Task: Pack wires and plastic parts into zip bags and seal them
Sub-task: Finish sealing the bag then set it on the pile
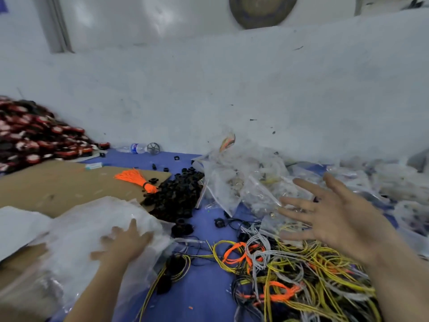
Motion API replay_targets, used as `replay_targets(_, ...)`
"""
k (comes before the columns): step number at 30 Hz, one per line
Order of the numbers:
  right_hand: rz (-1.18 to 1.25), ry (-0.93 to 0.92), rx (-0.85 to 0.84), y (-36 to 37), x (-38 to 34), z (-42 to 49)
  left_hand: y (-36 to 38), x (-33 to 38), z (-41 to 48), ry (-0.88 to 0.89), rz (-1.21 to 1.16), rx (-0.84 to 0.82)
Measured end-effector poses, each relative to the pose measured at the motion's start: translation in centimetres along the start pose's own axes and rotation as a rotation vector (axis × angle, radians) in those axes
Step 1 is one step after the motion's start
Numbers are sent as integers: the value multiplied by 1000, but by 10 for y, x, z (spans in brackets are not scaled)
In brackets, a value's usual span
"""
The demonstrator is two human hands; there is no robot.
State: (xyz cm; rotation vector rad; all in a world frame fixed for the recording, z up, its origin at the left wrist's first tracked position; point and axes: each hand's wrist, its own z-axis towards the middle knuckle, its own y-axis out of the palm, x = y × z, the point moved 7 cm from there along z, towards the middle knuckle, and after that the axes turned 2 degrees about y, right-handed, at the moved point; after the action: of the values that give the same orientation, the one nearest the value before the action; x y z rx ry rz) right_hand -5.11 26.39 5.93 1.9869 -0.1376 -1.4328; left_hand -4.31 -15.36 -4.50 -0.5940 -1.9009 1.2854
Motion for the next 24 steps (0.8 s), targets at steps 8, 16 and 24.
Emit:
replay_targets(8,-30,-43,7,-3,-5,-1,-49,19,-4,96,-195,354)
replay_targets(16,-34,8,42,0,9,4,-85,127,-79,419,-612,470)
replay_targets(24,212,-78,116,-1,27,24,27,268,-213,1053,-983,-465)
